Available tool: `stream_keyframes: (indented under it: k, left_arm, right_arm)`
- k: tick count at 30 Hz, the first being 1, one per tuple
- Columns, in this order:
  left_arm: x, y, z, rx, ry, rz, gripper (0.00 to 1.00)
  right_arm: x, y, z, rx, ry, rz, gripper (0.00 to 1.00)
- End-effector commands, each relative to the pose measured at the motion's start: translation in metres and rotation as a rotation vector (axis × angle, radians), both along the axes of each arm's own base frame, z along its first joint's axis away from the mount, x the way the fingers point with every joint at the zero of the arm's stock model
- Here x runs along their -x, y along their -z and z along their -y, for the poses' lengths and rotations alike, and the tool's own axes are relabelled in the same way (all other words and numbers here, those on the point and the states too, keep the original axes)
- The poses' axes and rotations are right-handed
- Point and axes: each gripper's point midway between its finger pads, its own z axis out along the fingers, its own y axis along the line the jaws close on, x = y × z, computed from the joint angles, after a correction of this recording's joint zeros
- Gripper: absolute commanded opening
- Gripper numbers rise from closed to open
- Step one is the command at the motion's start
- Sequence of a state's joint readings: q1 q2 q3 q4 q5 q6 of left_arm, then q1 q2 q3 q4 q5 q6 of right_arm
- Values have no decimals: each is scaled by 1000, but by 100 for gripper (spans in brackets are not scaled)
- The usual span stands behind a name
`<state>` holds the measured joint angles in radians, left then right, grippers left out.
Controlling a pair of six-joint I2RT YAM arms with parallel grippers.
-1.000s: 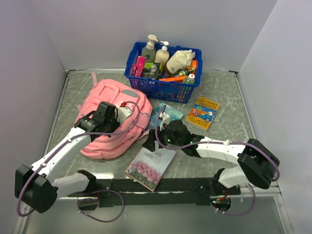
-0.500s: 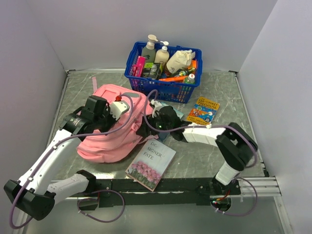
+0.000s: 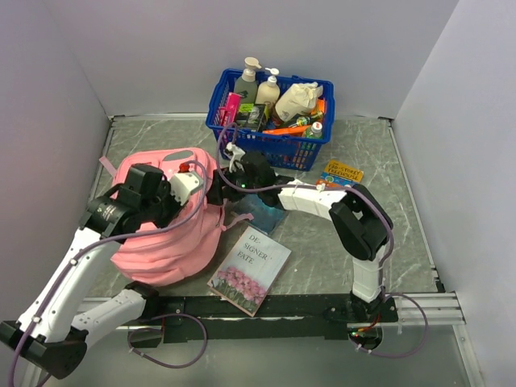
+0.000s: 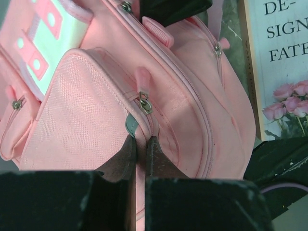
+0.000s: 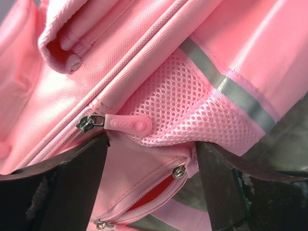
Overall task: Pack the student bag
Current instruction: Unzip the student bag at the center of the board.
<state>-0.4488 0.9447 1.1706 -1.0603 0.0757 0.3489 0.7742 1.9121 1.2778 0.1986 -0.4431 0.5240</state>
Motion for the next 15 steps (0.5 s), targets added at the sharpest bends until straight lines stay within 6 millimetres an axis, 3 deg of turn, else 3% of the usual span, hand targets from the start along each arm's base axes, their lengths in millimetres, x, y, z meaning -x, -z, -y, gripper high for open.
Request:
stream_keyframes:
  k: [1, 3, 4, 5, 7, 8, 10, 11, 13, 15]
  left_arm:
    - [-15, -3, 26, 96, 89, 113, 1]
    - [-23, 1, 22, 73, 68, 137, 1]
    - [-25, 1, 21, 72, 64, 141, 1]
    - [-26, 0, 21, 71, 67, 144, 1]
    - [-29, -7, 24, 76, 73, 150, 1]
    - [-31, -8, 24, 77, 70, 152, 1]
    - [-36, -17, 25, 83, 65, 167, 1]
    - [-37, -19, 26, 89, 64, 167, 1]
    - [-41, -26, 29, 103, 60, 176, 1]
    - [-43, -31, 31, 113, 62, 180, 1]
  right_arm:
    - [-12, -48, 5, -56, -2, 202, 91]
    - [3, -42, 27, -24, -7, 252, 100]
    - [6, -42, 34, -12, -20, 315, 100]
    - [19, -14, 50, 34, -24, 298, 100]
    - [33, -24, 63, 6, -43, 374, 100]
    - [47, -3, 75, 27, -58, 352, 100]
    - [61, -8, 83, -14, -67, 349, 100]
    - [68, -1, 88, -26, -59, 337, 100]
    - [75, -10, 92, -92, -29, 308, 100]
    - [76, -3, 98, -109, -6, 250, 100]
